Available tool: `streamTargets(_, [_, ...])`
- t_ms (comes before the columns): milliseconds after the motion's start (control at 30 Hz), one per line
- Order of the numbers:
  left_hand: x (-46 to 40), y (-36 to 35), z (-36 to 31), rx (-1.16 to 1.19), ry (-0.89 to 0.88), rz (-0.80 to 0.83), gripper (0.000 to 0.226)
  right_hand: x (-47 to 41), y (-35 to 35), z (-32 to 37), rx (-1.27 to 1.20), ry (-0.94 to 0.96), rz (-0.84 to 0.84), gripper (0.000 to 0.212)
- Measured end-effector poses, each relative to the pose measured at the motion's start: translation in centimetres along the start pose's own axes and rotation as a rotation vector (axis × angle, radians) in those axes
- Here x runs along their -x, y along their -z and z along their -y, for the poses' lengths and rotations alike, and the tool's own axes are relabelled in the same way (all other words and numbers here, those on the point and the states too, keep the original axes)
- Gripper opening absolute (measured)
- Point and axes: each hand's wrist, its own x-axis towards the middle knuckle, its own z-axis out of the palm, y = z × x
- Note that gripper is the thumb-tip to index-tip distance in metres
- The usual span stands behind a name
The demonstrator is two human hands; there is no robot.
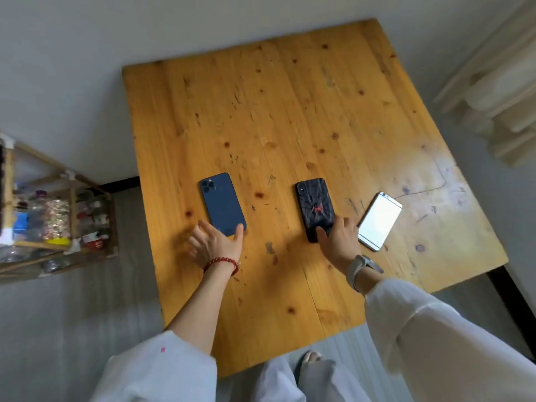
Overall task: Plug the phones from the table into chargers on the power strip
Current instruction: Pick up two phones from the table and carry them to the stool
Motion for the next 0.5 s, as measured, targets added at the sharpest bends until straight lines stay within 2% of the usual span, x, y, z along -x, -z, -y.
streamTargets(100, [-2.3, -1.0, -1.1, -0.060, 0.047, -0.015, 0.107, -2.1, -0.8, 1.4, 0.034, -0.098, 0.007, 0.070])
streamTargets(200, [-3.1, -1.8, -2.0, -0.072, 0.039, -0.040, 0.107, -3.2, -1.4, 2.3, 0.092, -0.153, -0.003, 0.083])
streamTargets(400, [-3.7, -1.5, -3.9, -0.025, -0.026, -0.009, 0.093, -4.5, -0.6, 2.4, 0.061, -0.238, 0.056, 0.078])
streamTargets(500, [-4.2, -1.2, -5.2, 0.079, -0.118, 0.016, 0.087, -4.5, -0.3, 2.6, 0.037, -0.208, 0.018, 0.074])
